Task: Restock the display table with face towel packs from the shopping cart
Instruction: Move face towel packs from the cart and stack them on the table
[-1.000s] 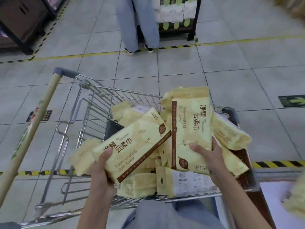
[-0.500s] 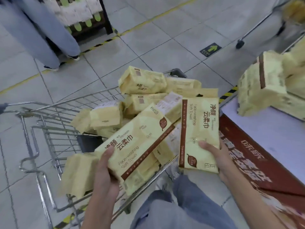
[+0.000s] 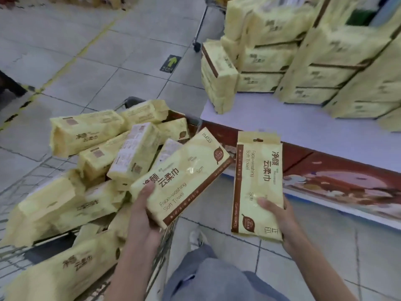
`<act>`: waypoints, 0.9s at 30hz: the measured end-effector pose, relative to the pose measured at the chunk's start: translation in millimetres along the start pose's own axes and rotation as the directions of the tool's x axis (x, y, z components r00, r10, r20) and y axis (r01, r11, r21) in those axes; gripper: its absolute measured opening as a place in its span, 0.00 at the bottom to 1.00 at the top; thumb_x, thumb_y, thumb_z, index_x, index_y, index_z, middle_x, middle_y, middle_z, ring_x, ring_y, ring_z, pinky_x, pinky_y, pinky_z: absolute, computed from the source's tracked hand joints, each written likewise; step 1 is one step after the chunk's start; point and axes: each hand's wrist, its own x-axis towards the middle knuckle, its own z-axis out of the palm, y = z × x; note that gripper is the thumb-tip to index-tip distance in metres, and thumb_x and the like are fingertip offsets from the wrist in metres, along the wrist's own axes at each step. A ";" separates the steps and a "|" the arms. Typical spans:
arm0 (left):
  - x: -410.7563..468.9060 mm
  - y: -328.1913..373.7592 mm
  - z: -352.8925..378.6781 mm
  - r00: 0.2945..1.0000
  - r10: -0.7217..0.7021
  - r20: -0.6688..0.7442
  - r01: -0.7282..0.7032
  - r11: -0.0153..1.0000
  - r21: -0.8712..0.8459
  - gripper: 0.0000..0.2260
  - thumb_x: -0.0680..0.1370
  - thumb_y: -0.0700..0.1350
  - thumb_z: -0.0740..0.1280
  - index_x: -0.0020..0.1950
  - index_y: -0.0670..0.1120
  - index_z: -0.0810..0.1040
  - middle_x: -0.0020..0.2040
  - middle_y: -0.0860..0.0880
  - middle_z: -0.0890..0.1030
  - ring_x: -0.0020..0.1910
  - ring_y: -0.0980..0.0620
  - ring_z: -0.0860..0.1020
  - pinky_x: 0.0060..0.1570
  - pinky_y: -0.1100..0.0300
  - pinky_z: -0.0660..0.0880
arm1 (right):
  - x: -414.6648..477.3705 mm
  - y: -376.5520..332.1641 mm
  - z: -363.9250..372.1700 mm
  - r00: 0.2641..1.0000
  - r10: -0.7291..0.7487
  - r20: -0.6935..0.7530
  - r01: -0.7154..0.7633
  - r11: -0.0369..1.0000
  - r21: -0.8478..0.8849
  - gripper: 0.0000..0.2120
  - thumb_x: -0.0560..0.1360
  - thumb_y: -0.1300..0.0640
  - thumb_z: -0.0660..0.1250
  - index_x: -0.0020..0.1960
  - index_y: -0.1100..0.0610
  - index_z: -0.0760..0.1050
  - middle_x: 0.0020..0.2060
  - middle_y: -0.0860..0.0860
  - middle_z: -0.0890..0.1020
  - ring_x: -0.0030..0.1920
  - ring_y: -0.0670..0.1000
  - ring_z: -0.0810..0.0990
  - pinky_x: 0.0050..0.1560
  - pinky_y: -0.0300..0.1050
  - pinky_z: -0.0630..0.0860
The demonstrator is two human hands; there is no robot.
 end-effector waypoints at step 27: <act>-135.8 -220.8 81.4 0.847 -0.466 0.254 0.199 0.722 0.663 0.07 0.76 0.46 0.66 0.53 0.46 0.78 0.41 0.46 0.86 0.39 0.48 0.84 0.38 0.50 0.81 | -192.1 149.9 -259.8 0.775 0.104 -0.624 0.295 0.813 0.502 0.20 0.69 0.62 0.71 0.61 0.58 0.73 0.46 0.57 0.84 0.36 0.56 0.84 0.27 0.45 0.78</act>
